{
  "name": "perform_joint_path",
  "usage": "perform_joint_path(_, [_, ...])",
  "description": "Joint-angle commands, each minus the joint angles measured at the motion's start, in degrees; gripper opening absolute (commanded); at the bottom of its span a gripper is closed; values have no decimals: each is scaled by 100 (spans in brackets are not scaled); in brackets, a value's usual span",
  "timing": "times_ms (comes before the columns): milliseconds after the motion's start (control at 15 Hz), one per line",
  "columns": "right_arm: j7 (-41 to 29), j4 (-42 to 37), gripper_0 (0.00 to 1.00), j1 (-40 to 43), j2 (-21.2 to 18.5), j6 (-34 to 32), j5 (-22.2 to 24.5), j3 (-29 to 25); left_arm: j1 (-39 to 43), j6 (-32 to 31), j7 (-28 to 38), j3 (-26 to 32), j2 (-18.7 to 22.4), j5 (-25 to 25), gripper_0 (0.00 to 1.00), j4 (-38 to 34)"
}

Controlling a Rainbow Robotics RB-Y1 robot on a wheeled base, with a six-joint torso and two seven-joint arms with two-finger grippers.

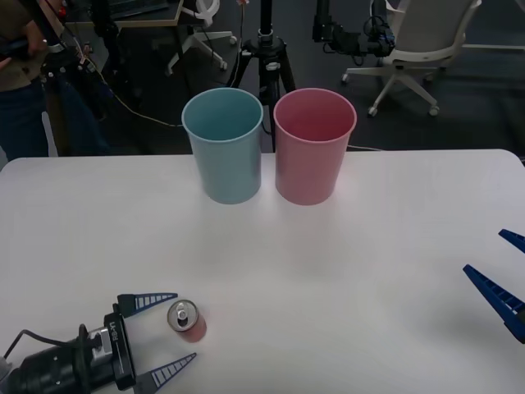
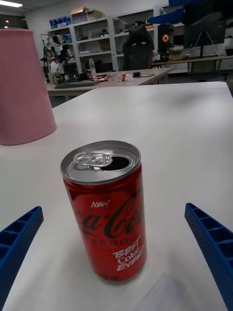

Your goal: Grasp the object on the table and drop it into the matching bin: aluminum can to the light blue bin, PET bottle to the pink bin.

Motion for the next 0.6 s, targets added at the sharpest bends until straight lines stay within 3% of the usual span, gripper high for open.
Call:
perform_joint_path(67, [0,0,100,0,0,0,0,0,-98,136,47,-6,-147,-83,100,-1])
perform_joint_path(467, [0,0,100,0,0,0,0,0,-239,277,196,-93,-217,-127,100,-1])
perform_joint_path(533, [0,0,100,0,0,0,0,0,-248,277,214,-93,-226,-127,86,-1])
perform_joint_path(600, [0,0,100,0,0,0,0,0,-265,277,240,-93,-226,-127,66,-1])
